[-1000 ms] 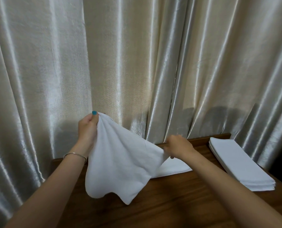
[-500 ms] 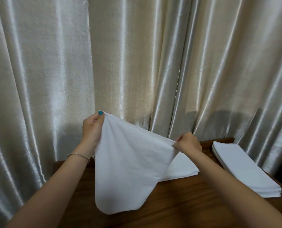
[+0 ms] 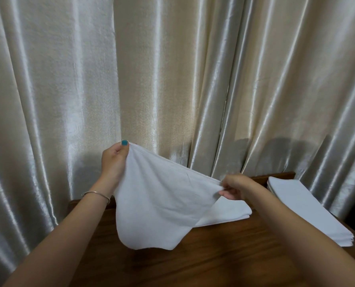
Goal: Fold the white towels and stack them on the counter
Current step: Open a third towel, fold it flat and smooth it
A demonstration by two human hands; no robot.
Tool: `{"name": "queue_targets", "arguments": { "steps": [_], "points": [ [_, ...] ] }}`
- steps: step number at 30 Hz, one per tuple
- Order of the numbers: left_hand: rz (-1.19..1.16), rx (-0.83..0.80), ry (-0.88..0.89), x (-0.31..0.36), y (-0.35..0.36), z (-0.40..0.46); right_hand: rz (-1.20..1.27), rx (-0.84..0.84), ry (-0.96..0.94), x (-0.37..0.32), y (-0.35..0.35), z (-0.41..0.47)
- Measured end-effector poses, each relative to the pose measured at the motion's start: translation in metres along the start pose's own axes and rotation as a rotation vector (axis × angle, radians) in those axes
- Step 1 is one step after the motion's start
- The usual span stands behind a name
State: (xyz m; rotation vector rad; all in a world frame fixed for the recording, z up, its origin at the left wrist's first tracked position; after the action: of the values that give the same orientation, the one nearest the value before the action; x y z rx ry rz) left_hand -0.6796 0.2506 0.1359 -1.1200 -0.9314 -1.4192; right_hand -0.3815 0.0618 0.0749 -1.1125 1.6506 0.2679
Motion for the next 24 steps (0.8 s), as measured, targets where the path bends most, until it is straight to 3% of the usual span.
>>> {"name": "queue_targets", "arguments": {
  "steps": [5, 10, 15, 21, 24],
  "points": [
    [0.003, 0.046, -0.067, -0.018, -0.013, 0.009, 0.226, -0.045, 0.057, -0.003, 0.003, 0.002],
    [0.065, 0.089, -0.131, -0.036, -0.023, 0.011, 0.452, -0.001, -0.032, -0.015, 0.005, -0.002],
    [-0.002, 0.123, -0.205, -0.047, -0.038, 0.010, 0.566, 0.059, -0.236, -0.025, 0.011, -0.011],
    [-0.049, 0.132, -0.200, -0.046, -0.054, 0.005, 0.235, 0.227, -0.459, -0.029, 0.024, -0.016],
    [-0.055, 0.138, -0.204, -0.047, -0.066, 0.002, 0.277, 0.251, -0.534, -0.034, 0.031, -0.020]
  ]
}}
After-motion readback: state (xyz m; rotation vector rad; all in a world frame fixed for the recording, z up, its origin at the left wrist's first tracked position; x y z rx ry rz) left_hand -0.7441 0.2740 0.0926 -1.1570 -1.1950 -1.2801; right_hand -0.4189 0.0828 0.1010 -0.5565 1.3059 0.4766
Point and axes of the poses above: each hand's wrist, its own z-axis towards the middle knuckle, its own y-axis out of the palm, x = y × z, the point moved 4 cm from there along z, towards the middle knuckle, and after that the axes turned 7 degrees about -y, right-handed, at the moved point
